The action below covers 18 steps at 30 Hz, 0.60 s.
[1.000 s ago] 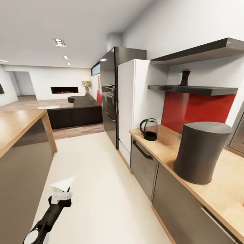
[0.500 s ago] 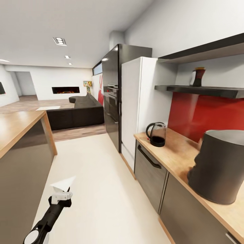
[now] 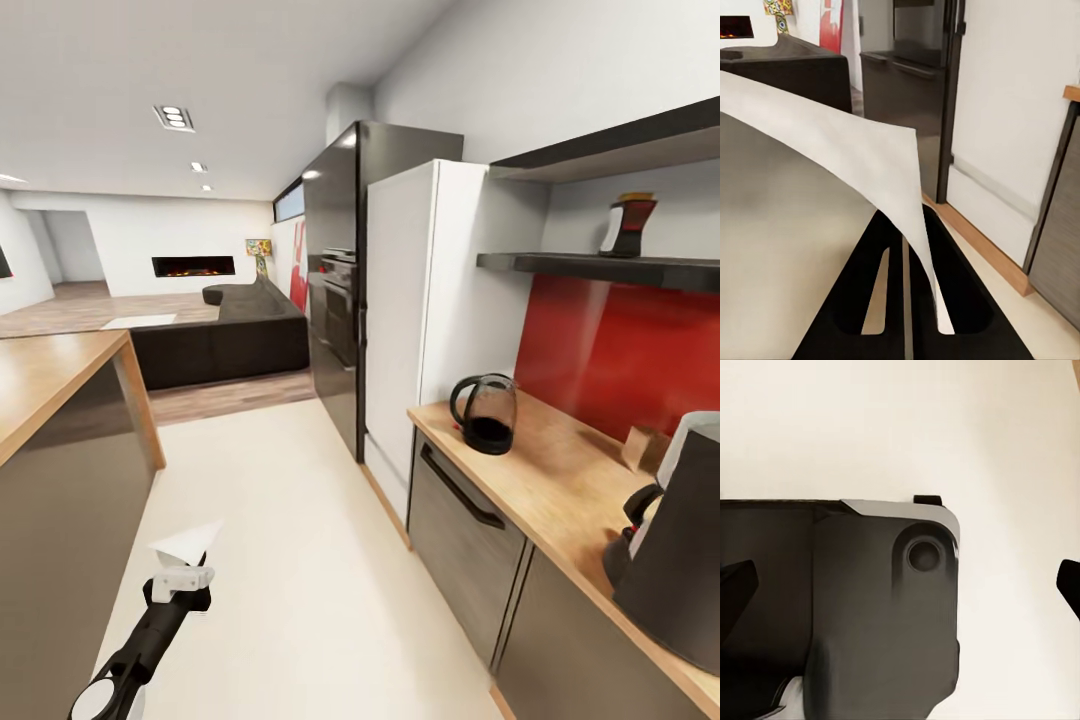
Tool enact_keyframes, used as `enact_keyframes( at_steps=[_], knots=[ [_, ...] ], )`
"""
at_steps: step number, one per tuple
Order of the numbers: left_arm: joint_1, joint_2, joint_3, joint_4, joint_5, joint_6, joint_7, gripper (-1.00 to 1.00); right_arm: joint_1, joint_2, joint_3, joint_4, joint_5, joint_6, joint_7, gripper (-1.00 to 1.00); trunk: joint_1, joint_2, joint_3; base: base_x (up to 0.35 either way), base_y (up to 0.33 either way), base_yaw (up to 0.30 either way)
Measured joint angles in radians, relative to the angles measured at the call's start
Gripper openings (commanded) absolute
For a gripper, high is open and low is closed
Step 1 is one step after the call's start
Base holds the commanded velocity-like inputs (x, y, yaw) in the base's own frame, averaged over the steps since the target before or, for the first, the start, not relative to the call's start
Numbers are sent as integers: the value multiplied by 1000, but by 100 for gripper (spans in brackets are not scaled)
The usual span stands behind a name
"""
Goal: Set up a coffee station on the kitchen countertop: keep the coffee maker on the countertop, move the bottle of coffee from the kitchen shelf to the counter next to the coffee maker, place a paper coffee filter on top of the coffee maker, put the saucer next to the coffee maker with the coffee cup on the saucer, and place the electric kettle next to the coffee maker.
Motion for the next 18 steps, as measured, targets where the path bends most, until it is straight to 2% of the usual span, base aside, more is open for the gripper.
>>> enact_keyframes(
  at_steps=[10,14,18],
  knots=[
    [0,0,0,0,0,0,0,-100,0,0,0,0,0,0,0,100,0,0,0,317,135,-3],
    [0,0,0,1,1,0,0,-100,0,0,0,0,0,0,0,100,0,0,0,90,185,-87],
    [0,0,0,1,1,0,0,-100,0,0,0,0,0,1,0,100,1,0,0,15,253,-200]
  ],
)
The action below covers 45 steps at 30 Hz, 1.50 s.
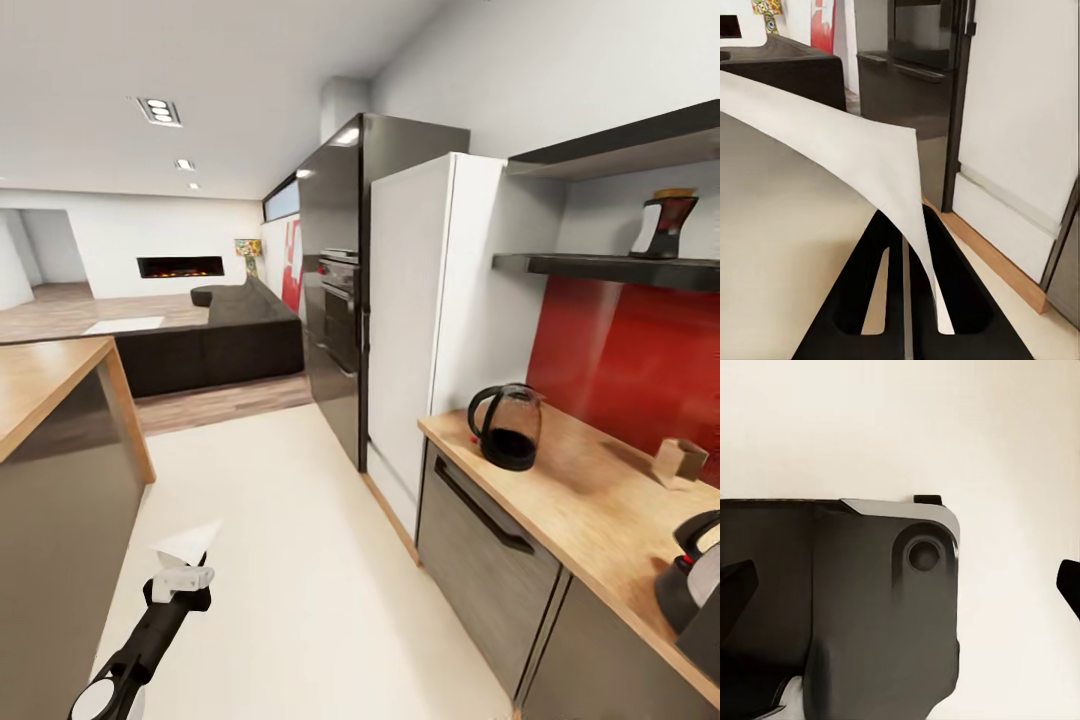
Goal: Set up a coffee station on the kitchen countertop: keep the coffee maker on the countertop, move the bottle of coffee from the kitchen shelf to the counter next to the coffee maker, place a paper coffee filter on top of the coffee maker, put the saucer next to the coffee maker with the coffee cup on the saucer, and place the electric kettle next to the coffee maker.
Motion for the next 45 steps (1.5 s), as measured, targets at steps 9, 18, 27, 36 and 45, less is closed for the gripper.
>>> enact_keyframes(
  at_steps=[9,18,27,36,45],
  knots=[
    [-1,0,0,16,-1,-1,0,-100,0,0,0,0,0,1,0,100,0,0,0,85,260,-258],
    [0,0,0,17,-1,-2,0,-100,0,0,0,0,0,1,0,100,0,0,0,211,218,-263],
    [0,0,0,17,-1,-2,0,-100,0,0,0,0,0,1,0,100,0,0,0,35,27,-263],
    [0,-2,-3,28,-1,-3,0,-100,0,0,0,0,-1,0,0,100,0,0,0,1,0,-263],
    [-1,0,-29,16,1,-5,-12,-100,0,9,0,-19,-4,-2,3,100,0,0,1,0,0,-263]
  ],
)
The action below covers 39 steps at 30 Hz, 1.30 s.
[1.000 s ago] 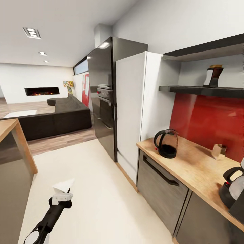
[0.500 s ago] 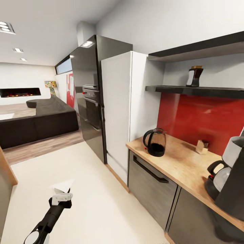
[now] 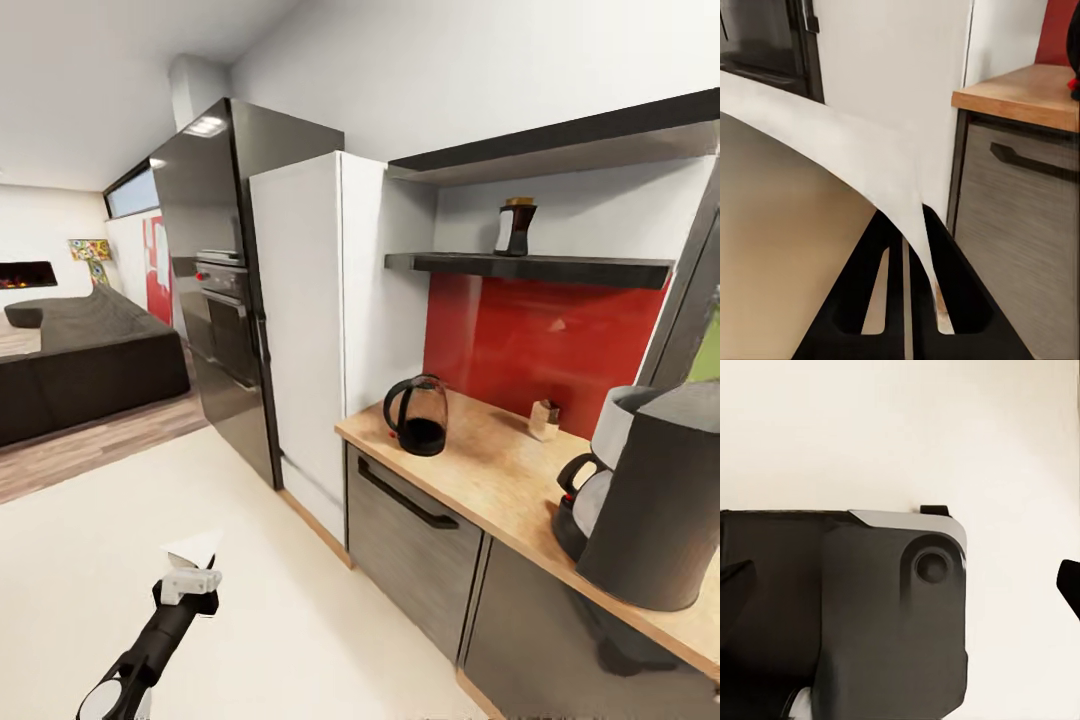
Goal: Set up a coffee station on the kitchen countertop: keep the coffee maker on the countertop, move the bottle of coffee from the kitchen shelf to the counter next to the coffee maker, place a paper coffee filter on top of the coffee maker, put the saucer next to the coffee maker with the coffee cup on the saucer, and place the electric kettle next to the coffee maker.
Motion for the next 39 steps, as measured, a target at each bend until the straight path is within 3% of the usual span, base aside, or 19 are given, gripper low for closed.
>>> enact_keyframes(
  at_steps=[9,15,17,28,39],
  knots=[
    [3,0,1,-18,-2,2,5,-100,0,-3,0,-4,0,1,1,100,0,0,3,0,0,-263],
    [4,8,29,-55,-2,3,6,-100,1,2,2,0,0,1,2,100,0,0,4,0,0,-263],
    [14,9,45,-76,-5,5,5,-100,0,2,1,1,0,1,2,100,0,0,5,0,0,-263],
    [107,-2,45,-225,-4,6,4,-100,0,2,-1,2,-2,2,2,100,0,0,6,0,0,-263],
    [120,0,45,-244,0,9,5,-100,1,0,-1,2,-2,3,2,100,0,0,6,0,0,-263]
  ],
)
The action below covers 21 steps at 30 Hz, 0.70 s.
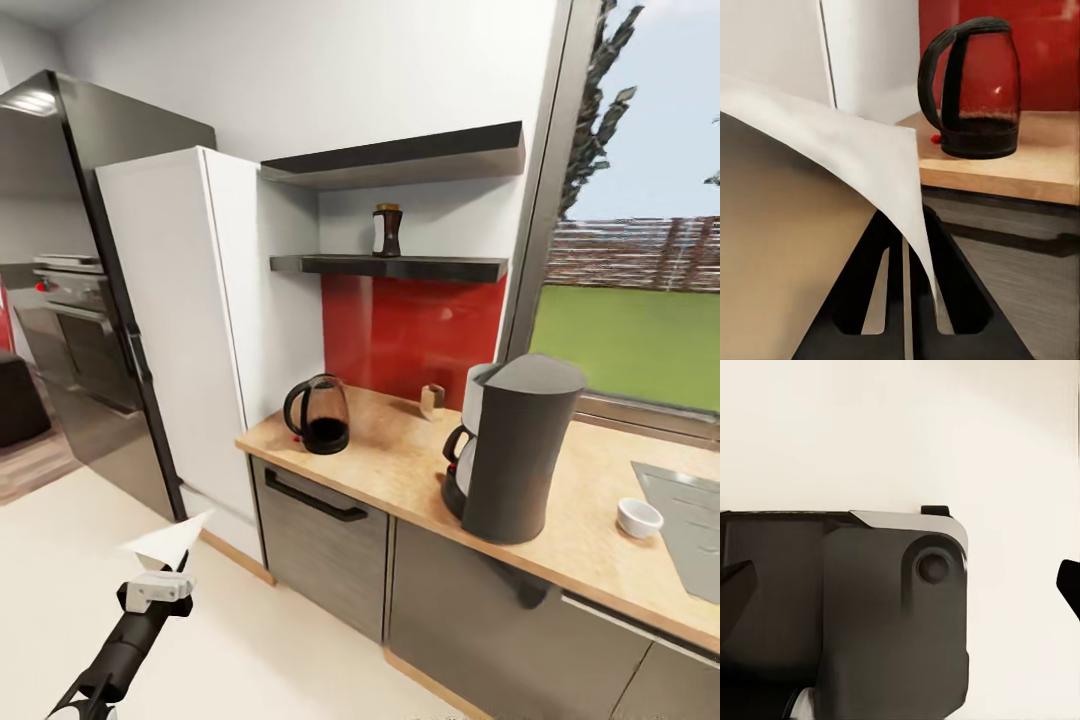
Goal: Set up a coffee station on the kitchen countertop: keep the coffee maker on the countertop, move the bottle of coffee from the kitchen shelf to the counter next to the coffee maker, place a paper coffee filter on top of the coffee maker, put the saucer next to the coffee maker with the coffee cup on the saucer, and place the electric kettle next to the coffee maker.
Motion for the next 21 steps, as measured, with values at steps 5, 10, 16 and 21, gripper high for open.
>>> enact_keyframes(
  at_steps=[5,10,16,21],
  knots=[
    [0,-1,-1,1,-1,0,0,-100,0,0,0,0,0,0,0,100,0,0,0,0,0,-263],
    [0,0,-1,1,-2,-1,0,-100,0,-3,0,0,0,0,0,100,0,0,0,-22,58,-263],
    [0,4,1,3,-2,3,0,-100,0,-3,0,0,0,0,0,100,0,0,0,-57,255,-263],
    [0,5,2,4,-2,5,0,-100,0,-2,0,0,1,0,-2,100,0,0,0,39,300,-192]
  ],
)
